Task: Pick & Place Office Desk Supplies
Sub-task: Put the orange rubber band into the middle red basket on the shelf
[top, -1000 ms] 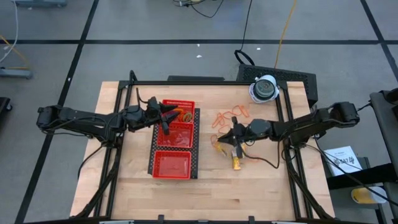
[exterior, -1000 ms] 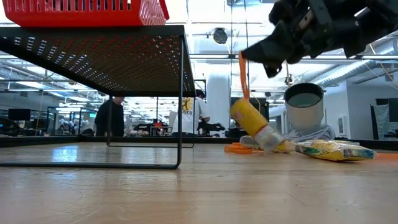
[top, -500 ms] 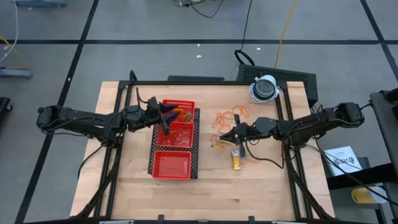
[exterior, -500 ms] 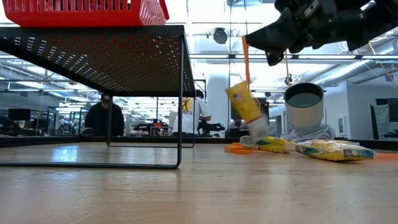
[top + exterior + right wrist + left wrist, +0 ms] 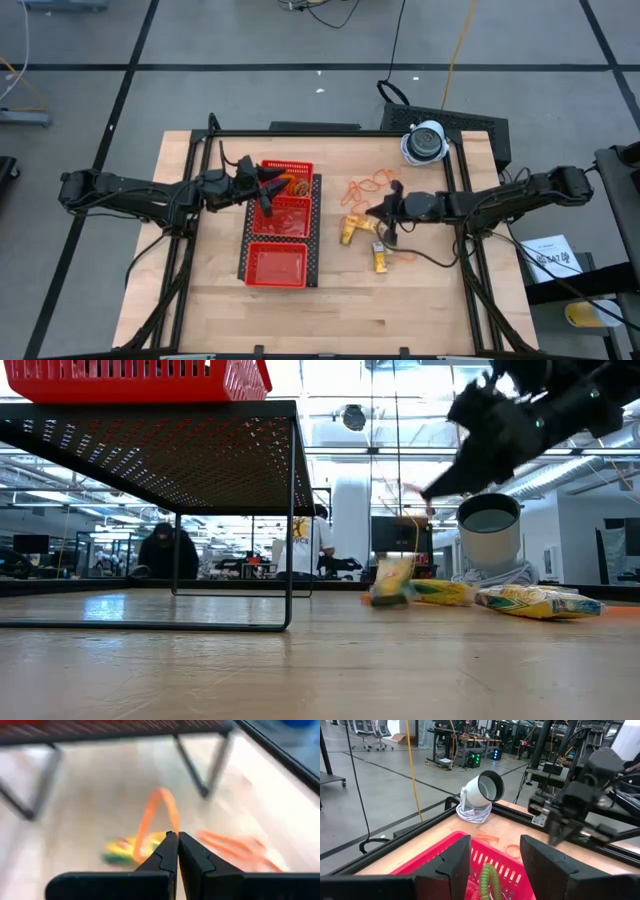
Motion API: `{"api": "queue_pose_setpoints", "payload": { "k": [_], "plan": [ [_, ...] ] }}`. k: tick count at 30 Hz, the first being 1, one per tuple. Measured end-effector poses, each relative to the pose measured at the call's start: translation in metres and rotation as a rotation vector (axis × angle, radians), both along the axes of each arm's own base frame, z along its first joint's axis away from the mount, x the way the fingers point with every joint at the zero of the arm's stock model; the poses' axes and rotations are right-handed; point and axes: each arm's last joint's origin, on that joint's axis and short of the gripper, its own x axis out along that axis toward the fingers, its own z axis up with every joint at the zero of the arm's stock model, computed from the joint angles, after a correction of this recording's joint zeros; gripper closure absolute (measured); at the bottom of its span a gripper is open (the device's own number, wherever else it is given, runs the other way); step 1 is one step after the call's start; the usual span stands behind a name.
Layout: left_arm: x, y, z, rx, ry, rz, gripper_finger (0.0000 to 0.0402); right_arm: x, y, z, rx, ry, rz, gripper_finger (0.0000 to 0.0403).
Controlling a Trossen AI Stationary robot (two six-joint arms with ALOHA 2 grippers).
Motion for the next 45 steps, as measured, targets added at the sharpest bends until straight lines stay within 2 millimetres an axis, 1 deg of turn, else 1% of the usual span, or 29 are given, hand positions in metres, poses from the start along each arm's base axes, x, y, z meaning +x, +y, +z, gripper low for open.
{"api": "queue_pose_setpoints", "payload": {
  "k": [2, 5, 9, 17, 23, 26, 32, 36, 40, 45],
  "plan": [
    [0.000, 0.000, 0.000, 0.004, 0.002, -0.001, 0.0224, -0.003, -0.002, -0.003, -0.018, 0.040, -0.058, 0.0402],
    [0.000, 0.000, 0.000, 0.005, 0.002, 0.000, 0.0224, -0.005, -0.003, -0.003, -0.033, 0.044, -0.102, 0.0402],
    [0.000, 0.000, 0.000, 0.005, 0.000, 0.000, 0.0224, -0.003, -0.003, 0.000, -0.049, 0.010, -0.093, 0.0402],
    [0.001, 0.000, 0.000, -0.045, -0.027, -0.011, 0.0224, 0.004, -0.003, 0.014, -0.123, -0.123, -0.053, 0.0402],
    [0.008, -0.006, 0.004, -0.036, -0.096, -0.100, 0.0224, 0.007, -0.002, 0.024, -0.175, -0.221, -0.035, 0.0402],
    [0.014, -0.012, 0.001, -0.009, -0.102, -0.125, 0.0224, 0.008, -0.002, 0.029, -0.191, -0.260, -0.030, 0.0402],
    [0.038, -0.020, 0.008, 0.029, -0.076, -0.163, 0.0224, 0.007, -0.002, 0.032, -0.201, -0.288, -0.028, 0.0402],
    [0.058, -0.026, 0.015, 0.073, -0.007, -0.184, 0.0224, 0.005, -0.002, 0.036, -0.200, -0.313, -0.031, 0.0402],
    [0.080, -0.031, 0.018, 0.121, 0.060, -0.205, 0.0224, 0.005, -0.002, 0.043, -0.201, -0.375, -0.035, 0.0402],
    [0.103, -0.036, 0.021, 0.170, 0.079, -0.220, 0.0224, 0.006, -0.001, 0.049, -0.199, -0.440, 0.026, 0.0402]
  ]
}}
